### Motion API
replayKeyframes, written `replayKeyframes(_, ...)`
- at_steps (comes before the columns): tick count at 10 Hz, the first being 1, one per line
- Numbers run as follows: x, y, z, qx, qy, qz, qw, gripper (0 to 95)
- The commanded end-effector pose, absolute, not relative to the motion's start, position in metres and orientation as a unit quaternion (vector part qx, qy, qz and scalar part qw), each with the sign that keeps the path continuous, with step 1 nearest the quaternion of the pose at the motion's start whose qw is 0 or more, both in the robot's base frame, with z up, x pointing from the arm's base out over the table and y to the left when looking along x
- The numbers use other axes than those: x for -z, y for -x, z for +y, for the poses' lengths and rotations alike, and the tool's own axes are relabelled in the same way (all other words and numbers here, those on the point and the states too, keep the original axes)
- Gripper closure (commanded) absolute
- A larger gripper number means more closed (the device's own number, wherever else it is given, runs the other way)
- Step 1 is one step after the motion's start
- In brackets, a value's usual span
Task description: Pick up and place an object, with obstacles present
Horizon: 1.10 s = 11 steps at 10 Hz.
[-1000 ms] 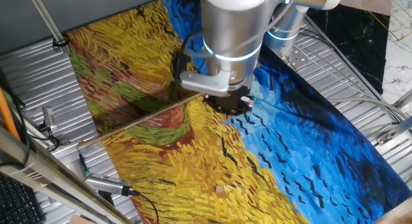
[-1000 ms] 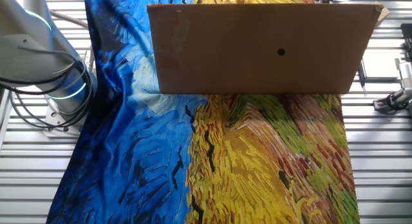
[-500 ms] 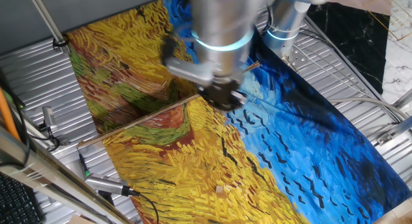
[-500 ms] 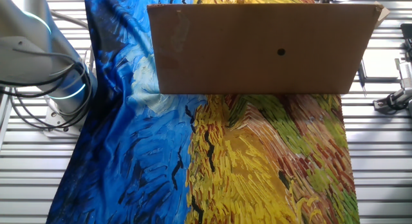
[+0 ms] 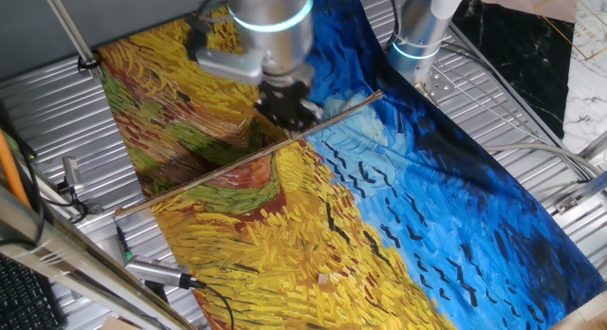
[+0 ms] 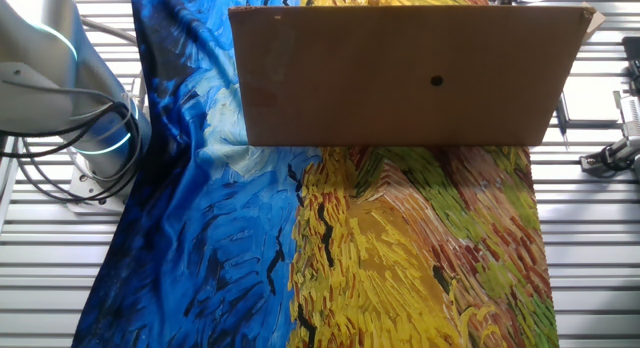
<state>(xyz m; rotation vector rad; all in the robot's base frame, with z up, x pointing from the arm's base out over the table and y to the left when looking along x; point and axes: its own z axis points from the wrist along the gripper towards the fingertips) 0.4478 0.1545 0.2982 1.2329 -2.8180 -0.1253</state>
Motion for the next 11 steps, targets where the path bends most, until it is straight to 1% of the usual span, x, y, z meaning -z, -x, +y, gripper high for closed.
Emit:
replayKeyframes(1,-0.299,-0.4501,0.1045,0.032,-0.477,-0.878,0.027,95.0)
replayKeyframes(6,-0.3032,-0.4443,0.097,0.038,-0.459,-0.887,0.029,95.0)
replayKeyframes(9,-0.3032,-0.4443,0.097,0.028,-0.397,-0.917,0.025,95.0)
replayKeyframes(11,-0.3019,-0.4439,0.0966,0.006,-0.364,-0.931,0.031,95.0)
